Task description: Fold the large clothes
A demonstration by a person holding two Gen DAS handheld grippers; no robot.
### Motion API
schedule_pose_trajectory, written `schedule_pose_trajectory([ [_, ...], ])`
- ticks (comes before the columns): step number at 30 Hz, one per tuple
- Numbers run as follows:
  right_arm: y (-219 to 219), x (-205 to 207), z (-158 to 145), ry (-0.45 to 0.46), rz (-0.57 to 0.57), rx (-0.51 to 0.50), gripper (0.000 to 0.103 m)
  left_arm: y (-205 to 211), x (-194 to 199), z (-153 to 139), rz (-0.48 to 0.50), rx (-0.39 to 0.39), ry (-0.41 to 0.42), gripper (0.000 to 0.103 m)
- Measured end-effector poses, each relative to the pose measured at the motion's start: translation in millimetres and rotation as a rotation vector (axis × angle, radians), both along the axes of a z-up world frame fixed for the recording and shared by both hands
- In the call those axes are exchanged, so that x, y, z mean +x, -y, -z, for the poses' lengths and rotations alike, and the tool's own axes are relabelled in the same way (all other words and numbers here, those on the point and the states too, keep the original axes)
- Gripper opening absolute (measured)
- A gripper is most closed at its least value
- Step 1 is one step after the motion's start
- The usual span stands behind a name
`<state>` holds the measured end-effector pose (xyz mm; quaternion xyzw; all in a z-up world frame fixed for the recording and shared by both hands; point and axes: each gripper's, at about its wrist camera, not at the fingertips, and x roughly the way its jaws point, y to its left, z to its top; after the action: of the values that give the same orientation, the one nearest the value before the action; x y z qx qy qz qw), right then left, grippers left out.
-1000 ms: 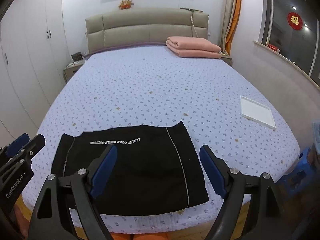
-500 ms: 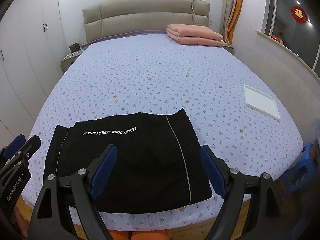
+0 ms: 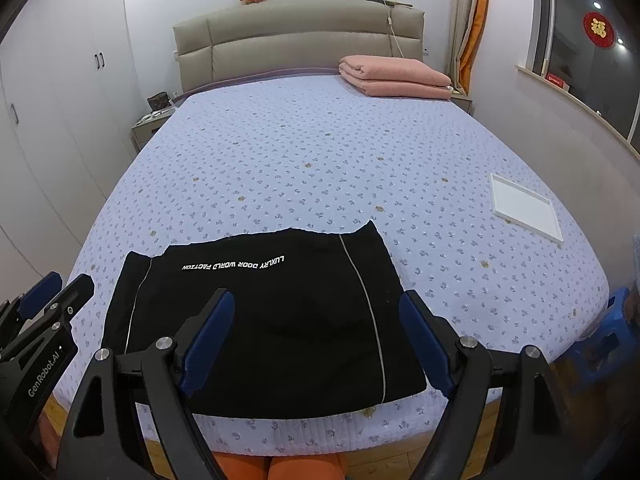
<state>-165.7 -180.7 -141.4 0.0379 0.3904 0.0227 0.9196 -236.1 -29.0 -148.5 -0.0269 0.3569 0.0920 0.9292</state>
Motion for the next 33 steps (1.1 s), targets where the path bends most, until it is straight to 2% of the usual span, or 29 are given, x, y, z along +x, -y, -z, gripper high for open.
schedule_pose_trajectory([
  [3, 0.0, -2.5, -2.1, -0.004, -0.019, 0.024, 0.086, -1.5, -1.8, -1.6, -0.007, 0.006, 0.001, 0.049],
  [25, -13.0, -5.2, 1.8, -0.024, -0.047, -0.014, 0.086, -8.3, -3.2, 3.8, -0.056, 0.06, -0.015, 0.049],
  [33, -11.1, -3.1, 7.0, -0.035, -0.048, -0.016, 0.086, -17.2, -8.6, -0.1, -0.101, 0.087, 0.058, 0.049],
])
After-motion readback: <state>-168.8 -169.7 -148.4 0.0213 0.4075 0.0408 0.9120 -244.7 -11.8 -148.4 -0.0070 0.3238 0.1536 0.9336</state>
